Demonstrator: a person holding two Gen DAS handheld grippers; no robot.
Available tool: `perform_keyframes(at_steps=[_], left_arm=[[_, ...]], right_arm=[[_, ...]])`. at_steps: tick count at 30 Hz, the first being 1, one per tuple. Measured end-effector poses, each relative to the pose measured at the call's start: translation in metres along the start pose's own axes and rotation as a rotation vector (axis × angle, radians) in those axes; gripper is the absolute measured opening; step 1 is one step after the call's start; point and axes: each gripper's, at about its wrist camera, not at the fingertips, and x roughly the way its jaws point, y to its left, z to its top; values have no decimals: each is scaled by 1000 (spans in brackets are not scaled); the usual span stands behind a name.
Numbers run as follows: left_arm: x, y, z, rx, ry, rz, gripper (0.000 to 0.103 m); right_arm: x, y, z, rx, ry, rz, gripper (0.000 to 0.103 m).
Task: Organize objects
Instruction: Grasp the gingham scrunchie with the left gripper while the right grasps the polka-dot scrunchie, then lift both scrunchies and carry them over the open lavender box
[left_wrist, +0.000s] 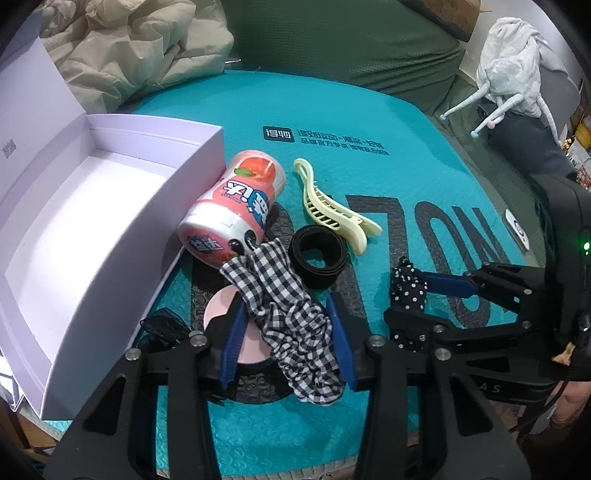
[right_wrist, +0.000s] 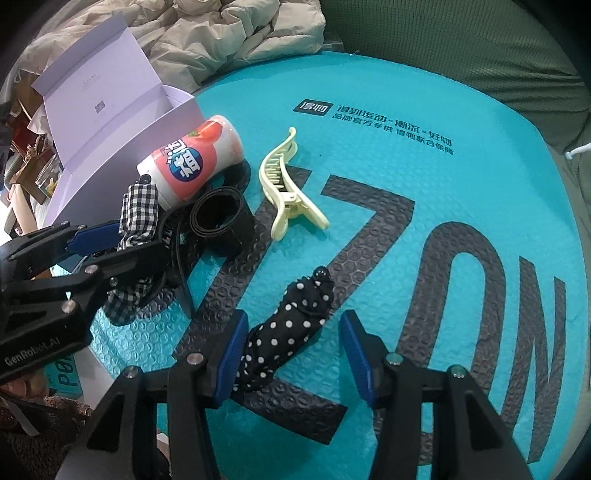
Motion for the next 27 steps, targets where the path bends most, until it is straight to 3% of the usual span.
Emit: perform_keyframes(at_steps=[5,11,27], left_arm=[[-3,-5,0,22,-1,1,30],[-4,-2,-2,3,21,-6,26],[-32,-3,5,43,-13,-8,26]], right_arm=[[0,1,0,-6,-8,-1,32],[-5,-1,0,9,-30,17,20],[-30,-5,-3,45,-88,41,17]])
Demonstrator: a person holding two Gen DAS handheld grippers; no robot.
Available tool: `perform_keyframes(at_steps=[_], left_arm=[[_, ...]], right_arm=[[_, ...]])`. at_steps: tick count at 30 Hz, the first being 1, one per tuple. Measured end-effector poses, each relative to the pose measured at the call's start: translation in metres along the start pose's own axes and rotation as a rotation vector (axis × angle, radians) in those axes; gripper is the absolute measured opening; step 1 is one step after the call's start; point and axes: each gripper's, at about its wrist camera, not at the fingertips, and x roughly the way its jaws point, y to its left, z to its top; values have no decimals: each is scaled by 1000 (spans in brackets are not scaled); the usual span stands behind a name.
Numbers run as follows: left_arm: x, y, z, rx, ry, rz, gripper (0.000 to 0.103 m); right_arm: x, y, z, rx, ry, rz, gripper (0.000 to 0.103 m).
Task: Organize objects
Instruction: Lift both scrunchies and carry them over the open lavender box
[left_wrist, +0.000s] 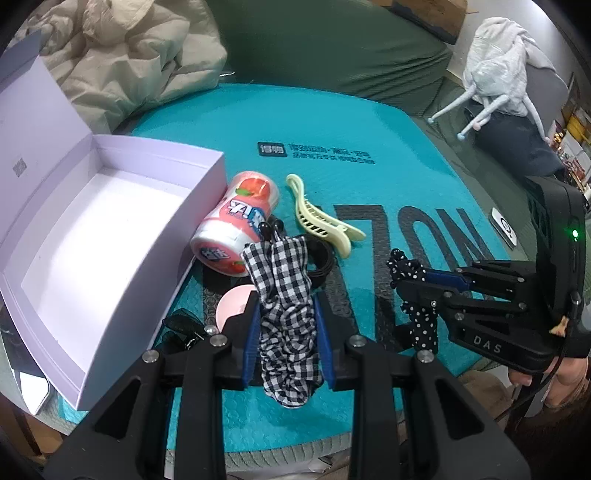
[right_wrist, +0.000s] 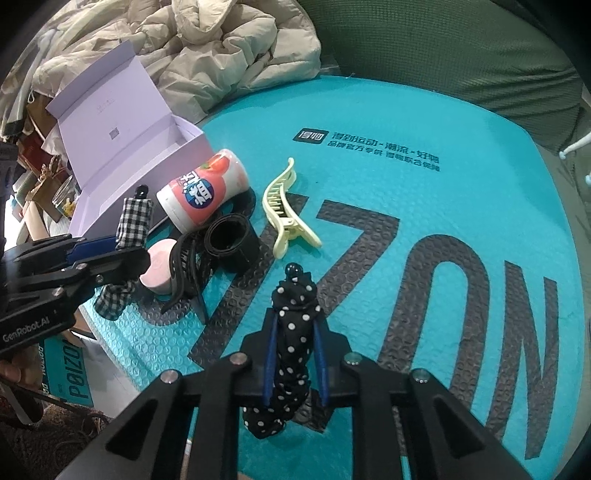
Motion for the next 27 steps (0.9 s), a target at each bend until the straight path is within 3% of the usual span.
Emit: perform_keyframes(at_steps=[10,27], left_arm=[[-19,-10,5,74,-23,7,26],[-43,2,1,80,-39,21,26]], right_arm=[[-23,10,-7,56,-36,-32,17],[-48,40,-6,78,-106,-17,17]])
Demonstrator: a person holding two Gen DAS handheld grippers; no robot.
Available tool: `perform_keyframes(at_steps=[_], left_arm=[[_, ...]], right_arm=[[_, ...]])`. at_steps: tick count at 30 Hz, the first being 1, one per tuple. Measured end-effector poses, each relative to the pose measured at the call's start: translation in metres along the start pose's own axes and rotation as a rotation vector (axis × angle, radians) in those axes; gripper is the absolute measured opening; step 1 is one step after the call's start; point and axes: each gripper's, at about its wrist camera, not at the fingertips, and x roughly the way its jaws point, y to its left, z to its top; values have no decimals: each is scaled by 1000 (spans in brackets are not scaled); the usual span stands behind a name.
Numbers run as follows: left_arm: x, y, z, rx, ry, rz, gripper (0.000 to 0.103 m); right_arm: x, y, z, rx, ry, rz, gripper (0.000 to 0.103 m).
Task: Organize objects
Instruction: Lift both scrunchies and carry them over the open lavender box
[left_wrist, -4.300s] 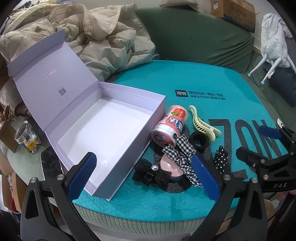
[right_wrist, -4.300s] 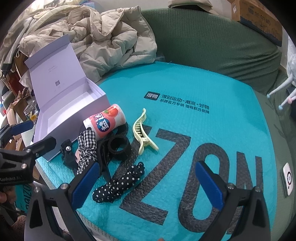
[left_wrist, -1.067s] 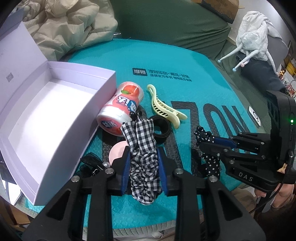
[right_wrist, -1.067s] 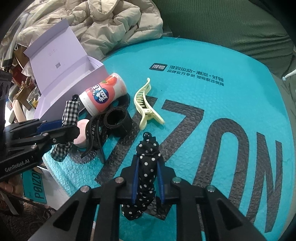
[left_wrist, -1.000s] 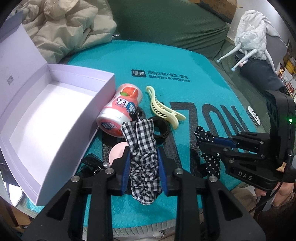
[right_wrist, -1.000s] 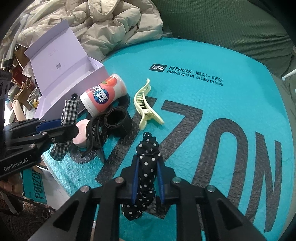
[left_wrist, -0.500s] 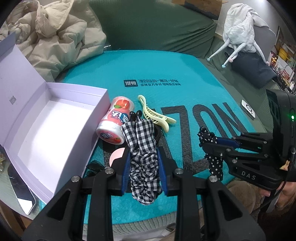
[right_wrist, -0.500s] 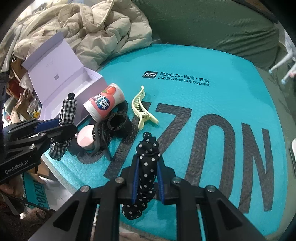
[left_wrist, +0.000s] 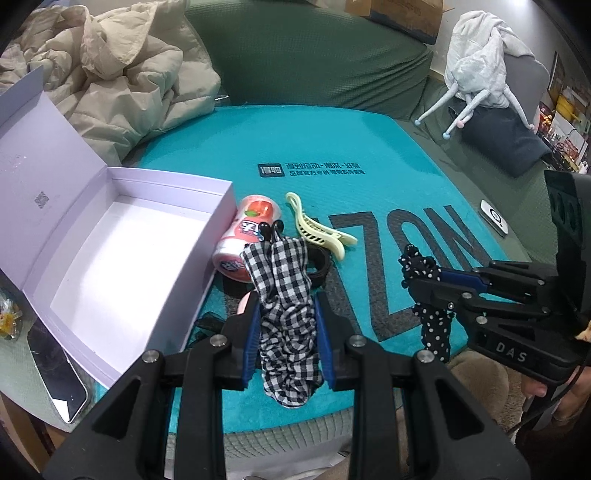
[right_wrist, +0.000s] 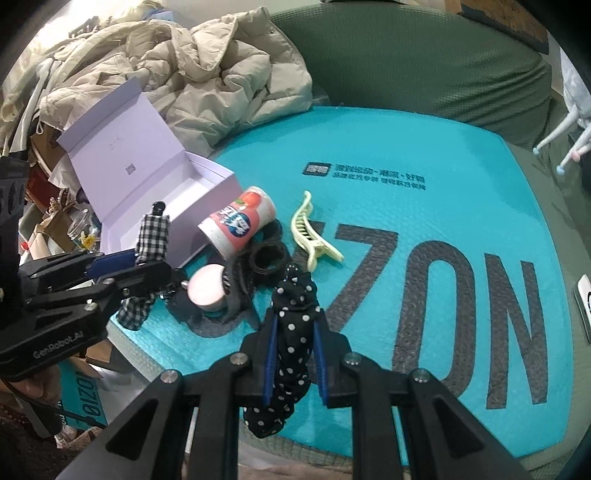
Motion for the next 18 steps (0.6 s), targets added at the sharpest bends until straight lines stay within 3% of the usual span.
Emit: perform_keyframes(at_steps=[8,18], left_arm=[[-12,13,-1,-28,-9,11,26],[-37,34,-11,-74,-48,90,26]], right_arm=[[-2,18,7,-33,-7,19,17],[-2,49,17,-105,-28,71,17]])
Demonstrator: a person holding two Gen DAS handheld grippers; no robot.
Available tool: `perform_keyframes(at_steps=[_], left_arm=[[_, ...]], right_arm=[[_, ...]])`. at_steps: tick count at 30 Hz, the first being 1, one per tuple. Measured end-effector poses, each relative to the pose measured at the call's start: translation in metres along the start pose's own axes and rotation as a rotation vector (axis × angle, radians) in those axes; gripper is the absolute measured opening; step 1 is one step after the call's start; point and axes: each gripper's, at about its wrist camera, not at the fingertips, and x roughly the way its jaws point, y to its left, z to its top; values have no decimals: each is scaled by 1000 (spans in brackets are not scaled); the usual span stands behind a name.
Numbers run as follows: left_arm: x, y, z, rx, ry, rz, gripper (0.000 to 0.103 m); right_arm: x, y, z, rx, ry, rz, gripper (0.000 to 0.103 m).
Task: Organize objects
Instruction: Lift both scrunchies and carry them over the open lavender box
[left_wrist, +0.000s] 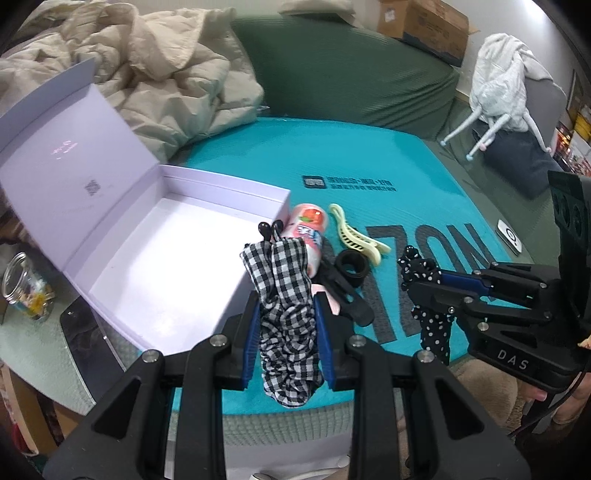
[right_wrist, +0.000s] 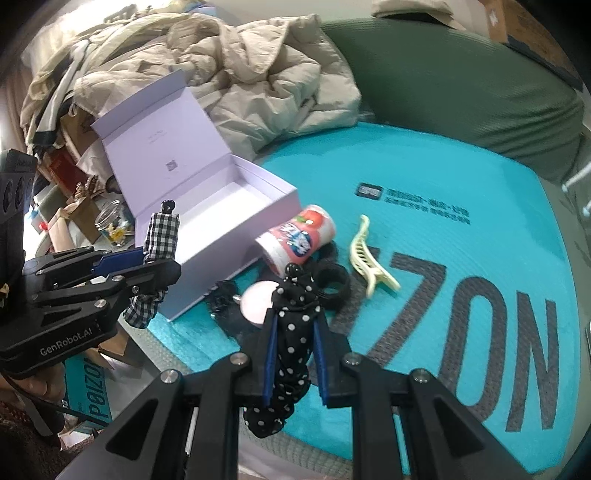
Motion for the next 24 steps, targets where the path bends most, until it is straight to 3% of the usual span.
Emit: perform_keyframes(at_steps=[12,24], left_arm=[[-29,25,3,-34,-48,65,26],[-45,25,0,-38,-78,71,26]], right_arm=[[-13,41,29,-110,-59,57,17],[-34,57,36,-160,-88,27,17]])
